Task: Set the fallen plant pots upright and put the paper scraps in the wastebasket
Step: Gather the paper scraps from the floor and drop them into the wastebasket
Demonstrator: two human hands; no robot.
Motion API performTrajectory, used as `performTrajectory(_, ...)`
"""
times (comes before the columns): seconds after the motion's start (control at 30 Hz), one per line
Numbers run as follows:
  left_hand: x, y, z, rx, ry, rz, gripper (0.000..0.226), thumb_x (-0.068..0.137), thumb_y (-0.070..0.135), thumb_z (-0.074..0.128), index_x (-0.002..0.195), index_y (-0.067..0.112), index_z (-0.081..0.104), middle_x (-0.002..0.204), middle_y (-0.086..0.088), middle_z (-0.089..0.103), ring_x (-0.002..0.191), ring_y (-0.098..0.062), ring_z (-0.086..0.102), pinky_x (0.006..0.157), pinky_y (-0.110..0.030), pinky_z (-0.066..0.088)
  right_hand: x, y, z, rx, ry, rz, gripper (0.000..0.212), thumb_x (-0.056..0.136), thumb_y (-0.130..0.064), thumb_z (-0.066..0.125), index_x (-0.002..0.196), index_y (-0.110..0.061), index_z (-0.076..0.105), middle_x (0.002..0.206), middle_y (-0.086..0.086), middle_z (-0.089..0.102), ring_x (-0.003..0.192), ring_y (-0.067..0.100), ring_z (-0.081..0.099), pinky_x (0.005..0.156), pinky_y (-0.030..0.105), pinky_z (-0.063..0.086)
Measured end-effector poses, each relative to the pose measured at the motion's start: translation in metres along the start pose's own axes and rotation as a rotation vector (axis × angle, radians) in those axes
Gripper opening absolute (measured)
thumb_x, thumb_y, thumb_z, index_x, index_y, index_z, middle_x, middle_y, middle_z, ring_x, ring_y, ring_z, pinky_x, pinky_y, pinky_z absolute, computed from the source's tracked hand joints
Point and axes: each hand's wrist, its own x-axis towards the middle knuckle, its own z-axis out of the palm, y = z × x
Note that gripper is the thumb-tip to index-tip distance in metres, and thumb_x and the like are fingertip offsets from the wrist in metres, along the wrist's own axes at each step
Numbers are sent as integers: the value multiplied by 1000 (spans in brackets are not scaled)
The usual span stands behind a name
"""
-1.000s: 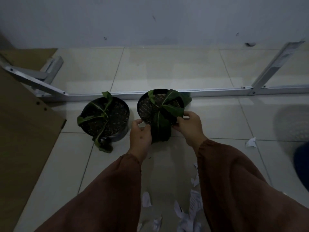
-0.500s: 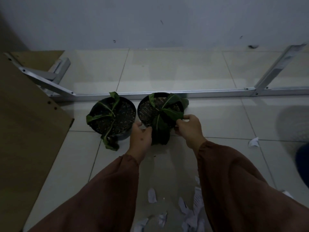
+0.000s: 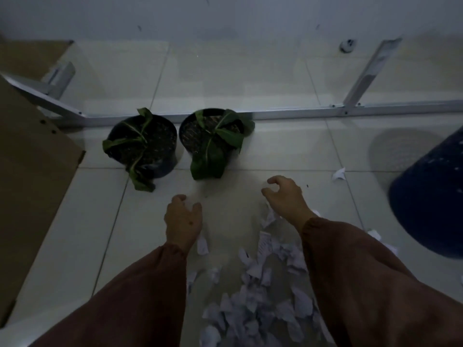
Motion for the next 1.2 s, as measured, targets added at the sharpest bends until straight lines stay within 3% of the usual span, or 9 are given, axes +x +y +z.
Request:
performTrajectory(0.23, -77, -45, 18, 266, 172, -224, 45, 83, 28, 56, 122, 8, 46, 130, -21, 43, 128, -33, 31, 107, -58, 19, -44, 59, -1, -199, -91, 90, 51, 83, -39, 57, 129, -20, 47, 138, 15, 46, 128, 36, 39, 108, 44, 32)
performTrajectory(0.33, -107, -52, 27, 287, 236, -272, 44, 78, 25, 57, 117, 8, 49, 129, -19, 43, 124, -33, 34, 98, -52, 29, -62, 67, 10, -222, -144, 55, 51, 84, -36, 57, 131, -21, 43, 141, 16, 39, 130, 37, 33, 107, 44, 30)
performTrajectory(0.43, -119, -63, 32, 341, 178, -162, 47, 80, 28, 52, 120, 4, 48, 131, -23, 42, 121, -37, 37, 96, -46, 31, -77, 68, 23, -255, -160, -15, 48, 83, -34, 58, 128, -22, 45, 140, 14, 37, 127, 38, 33, 104, 50, 36)
performTrajectory(0.6, -128, -58, 39, 257, -118, 149, 43, 87, 27, 46, 119, -1, 50, 122, -24, 52, 114, -37, 45, 98, -41, 33, -92, 62, 31, -241, -227, -127, 47, 86, -25, 56, 131, -14, 45, 139, 16, 38, 127, 37, 33, 105, 46, 32)
performTrajectory(0.7, -134, -46, 39, 181, -70, 203, 34, 85, 17, 57, 116, 2, 54, 116, -21, 58, 113, -36, 49, 99, -43, 36, -104, 61, 30, -293, -172, -232, 55, 83, -34, 59, 132, -17, 42, 141, 13, 39, 128, 36, 32, 104, 49, 34)
performTrajectory(0.9, -162, -73, 20, 304, 226, -111, 43, 85, 22, 56, 124, 6, 47, 131, -20, 46, 127, -32, 37, 102, -39, 28, -152, 85, 50, -604, -290, -620, 85, 71, -61, 58, 141, -24, 25, 155, 8, 20, 142, 35, 11, 109, 65, -7)
performTrajectory(0.97, -172, -86, 15, 350, 219, -151, 42, 85, 21, 55, 123, 3, 48, 132, -21, 45, 127, -32, 38, 103, -37, 27, -171, 90, 61, -709, -292, -828, 81, 69, -64, 57, 136, -23, 38, 149, 13, 36, 137, 39, 28, 103, 72, 2)
performTrajectory(1.07, -175, -97, 10, 337, 219, -133, 39, 83, 15, 58, 118, -2, 53, 126, -25, 50, 120, -35, 44, 102, -42, 32, -193, 90, 78, -912, -248, -1078, 69, 65, -70, 56, 119, -27, 58, 129, 7, 61, 118, 32, 55, 90, 72, 36)
performTrajectory(1.2, -172, -98, 11, 171, 139, 82, 27, 83, 4, 55, 107, -9, 57, 110, -29, 59, 106, -41, 54, 95, -45, 40, -195, 92, 89, -975, -251, -1072, 64, 65, -61, 61, 118, -25, 58, 130, 5, 60, 116, 30, 57, 91, 72, 35)
